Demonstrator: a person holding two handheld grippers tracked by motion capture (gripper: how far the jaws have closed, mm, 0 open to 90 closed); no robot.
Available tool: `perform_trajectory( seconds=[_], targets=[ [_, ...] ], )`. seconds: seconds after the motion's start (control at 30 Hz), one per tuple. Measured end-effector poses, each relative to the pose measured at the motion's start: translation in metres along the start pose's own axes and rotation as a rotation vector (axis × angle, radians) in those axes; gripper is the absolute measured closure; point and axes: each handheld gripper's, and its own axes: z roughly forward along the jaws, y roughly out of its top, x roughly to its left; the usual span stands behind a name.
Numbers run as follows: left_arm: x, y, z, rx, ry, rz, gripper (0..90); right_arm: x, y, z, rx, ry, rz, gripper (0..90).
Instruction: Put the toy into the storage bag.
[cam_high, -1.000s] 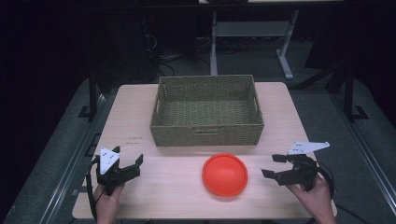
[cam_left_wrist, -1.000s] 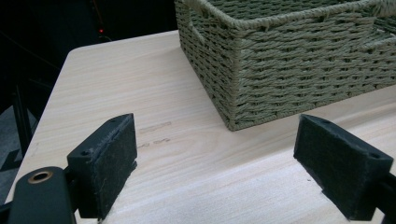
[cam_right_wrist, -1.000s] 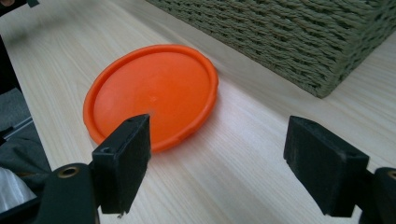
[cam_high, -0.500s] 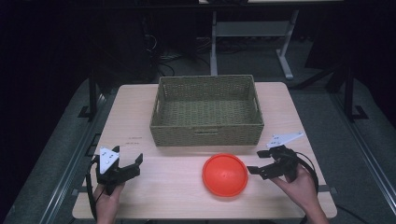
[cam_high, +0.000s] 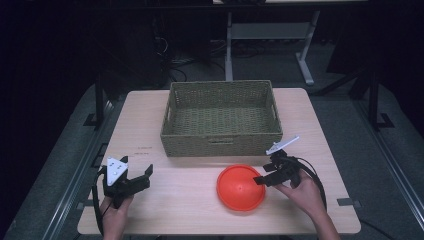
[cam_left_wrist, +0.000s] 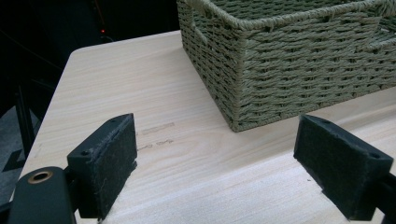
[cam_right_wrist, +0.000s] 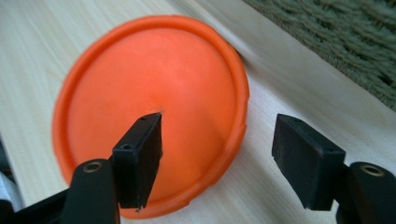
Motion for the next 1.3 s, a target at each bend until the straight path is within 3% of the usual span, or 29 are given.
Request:
perform_trajectory(
  seconds=[0.1,0.47,0.6,1.07,1.3],
  targets=[
    [0.0,0.0,0.0,0.0,0.003,-0.002,12.7,-0.002,0.001,0.006,0.025,-0.016,0.008,35.3],
    [-0.001,0.0,0.0,-0.002,0.004,0.01,12.8,-0.006,0.004,0.017,0.072,-0.001,0.039,40.3],
    [0.001,0.0,-0.001,-0.004,0.007,0.005,12.8,-0.004,0.005,0.024,0.097,0.001,0.016,43.5],
    [0.0,0.0,-0.001,-0.005,0.004,0.005,12.8,-0.006,0.006,0.03,0.111,0.005,0.027,56.6],
    [0.0,0.0,-0.001,-0.005,0.003,0.006,12.7,-0.005,0.006,0.026,0.089,-0.006,0.026,65.6]
  ],
)
